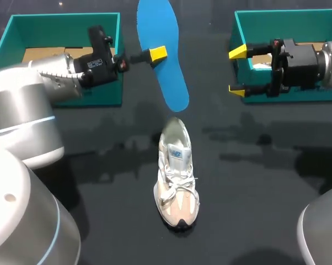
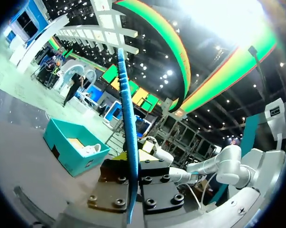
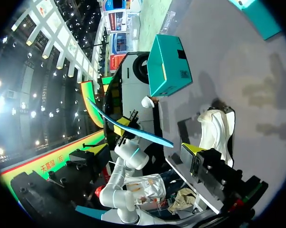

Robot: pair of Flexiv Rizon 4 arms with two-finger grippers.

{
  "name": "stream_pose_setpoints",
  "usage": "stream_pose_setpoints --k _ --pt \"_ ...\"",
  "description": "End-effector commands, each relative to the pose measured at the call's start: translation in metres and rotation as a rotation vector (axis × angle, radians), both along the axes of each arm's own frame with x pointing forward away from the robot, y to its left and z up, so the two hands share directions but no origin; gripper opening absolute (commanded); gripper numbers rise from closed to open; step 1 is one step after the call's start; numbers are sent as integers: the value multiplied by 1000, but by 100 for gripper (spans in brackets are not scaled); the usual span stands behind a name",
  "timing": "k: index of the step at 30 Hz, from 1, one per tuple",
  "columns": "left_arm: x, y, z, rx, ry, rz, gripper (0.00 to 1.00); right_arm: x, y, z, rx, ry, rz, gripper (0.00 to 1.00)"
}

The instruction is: Take the shoe out of the shoebox, open the shoe tongue, remove and reinsert the insole, then place the shoe into the shoebox

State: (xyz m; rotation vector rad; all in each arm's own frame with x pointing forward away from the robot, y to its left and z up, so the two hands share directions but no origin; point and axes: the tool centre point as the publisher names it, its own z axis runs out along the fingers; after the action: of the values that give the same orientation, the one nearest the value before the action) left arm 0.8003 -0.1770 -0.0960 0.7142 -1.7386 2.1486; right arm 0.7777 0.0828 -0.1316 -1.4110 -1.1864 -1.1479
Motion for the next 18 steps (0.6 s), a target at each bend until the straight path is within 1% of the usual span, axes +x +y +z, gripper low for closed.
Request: stream_pose_setpoints --k 1,3,6,9,14,18 --pt "-3 1 5 61 -253 32 0 0 2 -1 0 0 -2 100" --pt "-3 1 8 80 -326 39 0 0 2 -1 0 0 -2 100" --pt "-5 -1 7 128 -524 86 0 0 2 -1 0 0 -2 100" --pt "-7 -2 6 175 -669 95 0 0 2 -1 0 0 -2 100" --pt "-7 -2 9 213 -810 107 0 0 2 -1 0 0 -2 100" --pt "-4 -1 11 232 -880 110 0 0 2 -1 0 0 -2 100"
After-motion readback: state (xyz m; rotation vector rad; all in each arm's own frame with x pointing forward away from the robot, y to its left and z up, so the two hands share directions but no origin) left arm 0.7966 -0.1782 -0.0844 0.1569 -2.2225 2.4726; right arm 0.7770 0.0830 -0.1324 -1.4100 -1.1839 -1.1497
